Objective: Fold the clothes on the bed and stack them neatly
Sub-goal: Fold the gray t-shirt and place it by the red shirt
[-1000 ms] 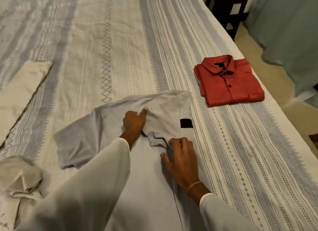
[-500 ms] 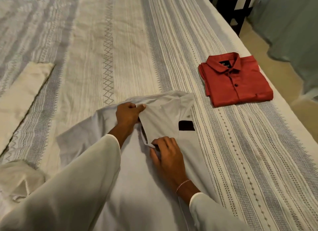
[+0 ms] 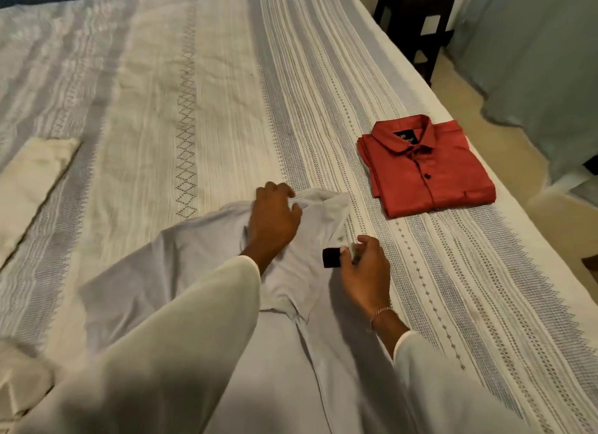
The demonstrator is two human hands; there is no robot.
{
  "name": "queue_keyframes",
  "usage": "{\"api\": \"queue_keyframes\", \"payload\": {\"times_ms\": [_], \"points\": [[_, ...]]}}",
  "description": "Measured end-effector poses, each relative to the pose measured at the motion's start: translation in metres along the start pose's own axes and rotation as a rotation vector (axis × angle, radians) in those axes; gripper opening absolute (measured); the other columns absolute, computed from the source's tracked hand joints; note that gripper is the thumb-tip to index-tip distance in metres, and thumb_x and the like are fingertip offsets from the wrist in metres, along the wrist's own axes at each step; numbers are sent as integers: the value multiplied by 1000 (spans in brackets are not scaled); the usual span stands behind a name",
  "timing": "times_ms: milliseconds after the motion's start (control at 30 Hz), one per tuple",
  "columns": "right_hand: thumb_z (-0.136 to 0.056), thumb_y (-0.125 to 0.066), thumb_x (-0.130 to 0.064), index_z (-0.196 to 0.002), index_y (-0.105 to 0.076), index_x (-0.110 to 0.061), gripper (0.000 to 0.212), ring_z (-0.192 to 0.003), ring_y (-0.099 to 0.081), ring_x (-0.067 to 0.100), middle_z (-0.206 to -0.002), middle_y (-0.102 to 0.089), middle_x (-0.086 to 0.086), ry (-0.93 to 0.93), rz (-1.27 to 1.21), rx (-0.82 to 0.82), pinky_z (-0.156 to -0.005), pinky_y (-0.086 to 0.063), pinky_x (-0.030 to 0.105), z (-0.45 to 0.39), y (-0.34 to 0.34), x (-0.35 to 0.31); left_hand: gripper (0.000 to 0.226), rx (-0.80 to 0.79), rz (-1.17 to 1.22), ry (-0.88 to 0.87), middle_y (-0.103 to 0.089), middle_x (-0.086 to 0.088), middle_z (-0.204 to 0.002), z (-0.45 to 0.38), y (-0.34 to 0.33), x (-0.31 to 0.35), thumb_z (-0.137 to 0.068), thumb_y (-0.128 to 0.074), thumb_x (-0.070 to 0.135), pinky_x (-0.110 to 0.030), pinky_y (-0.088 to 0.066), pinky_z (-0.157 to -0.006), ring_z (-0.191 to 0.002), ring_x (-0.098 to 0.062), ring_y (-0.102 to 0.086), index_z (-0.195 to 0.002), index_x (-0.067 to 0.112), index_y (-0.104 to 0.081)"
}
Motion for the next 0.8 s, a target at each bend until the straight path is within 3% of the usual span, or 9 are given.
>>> {"api": "queue_keyframes", "payload": {"times_ms": [167,233,300,433,467,567,633,733,800], "points": [[-88,-77,-31,-101,-69,-15,22,-90,-64,18,-90,-66,-3,-143,-36,-239,-83,-51,30,-41,-7,-2,30,-333,100,-107,-70,-10,-103,-37,-57,47,-90,-70,33,-30,-45,-77,-96,-26,-64,-105,7,-69],[-83,-82,-28,-87,-70,-14,19,-85,-68,19,-84,-71,-1,-216,-114,-279,-79,-53,31,-49,-12,1,41,-401,39,-92,-67,-8,-79,-47,-71,56,-87,-72,47,-34,-43,-68,-76,-23,-62,-81,7,-65],[-81,-84,-26,-77,-73,-9,20,-82,-73,22,-81,-76,5,-246,-178,-311,-79,-56,36,-55,-15,7,54,-448,-13,-52,-51,-2,-61,-57,-81,57,-83,-73,55,-32,-37,-62,-63,-18,-53,-64,11,-50],[-82,-84,-26,-70,-69,-8,26,-69,-60,15,-70,-64,1,-237,-237,-365,-70,-49,33,-57,-14,16,48,-573,-23,16,-60,-14,-88,-71,-87,63,-92,-68,45,-30,-38,-67,-92,-28,-62,-91,-3,-66],[-83,-83,-26,-74,-69,-5,26,-72,-60,17,-72,-63,3,-243,-272,-360,-72,-50,35,-58,-14,19,45,-581,61,58,-61,-15,-89,-75,-85,63,-94,-67,41,-30,-40,-66,-88,-26,-61,-93,-4,-67],[-88,-78,-27,-72,-63,-13,26,-71,-56,16,-72,-59,3,-258,-303,-337,-71,-46,34,-61,-9,28,42,-530,333,154,-58,-10,-76,-84,-78,53,-95,-66,42,-29,-40,-68,-71,-21,-53,-73,7,-60],[-90,-76,-27,-77,-64,-15,21,-72,-59,15,-74,-64,1,-268,-319,-281,-72,-48,32,-61,-6,32,38,-502,375,74,-64,-6,-78,-84,-77,47,-98,-63,41,-29,-44,-68,-70,-19,-57,-76,10,-63],[-93,-73,-28,-88,-65,-13,17,-75,-62,14,-78,-67,-1,-229,-272,-152,-69,-47,28,-56,-3,32,35,-462,317,-98,-74,-9,-99,-81,-83,38,-102,-57,34,-38,-51,-84,-93,-24,-68,-97,5,-74],[-93,-71,-33,-96,-61,-14,21,-76,-62,12,-79,-65,-5,-197,-257,-74,-66,-44,23,-47,-3,27,32,-444,183,-218,-74,-10,-106,-81,-86,35,-103,-55,33,-34,-49,-80,-98,-28,-67,-104,8,-75]]}}
Point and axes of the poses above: each hand's wrist, its own z-axis away from the middle knuckle, its own y-axis out of the back of the hand, x = y × z, the point moved 6 cm from there along -z, towards the middle knuckle
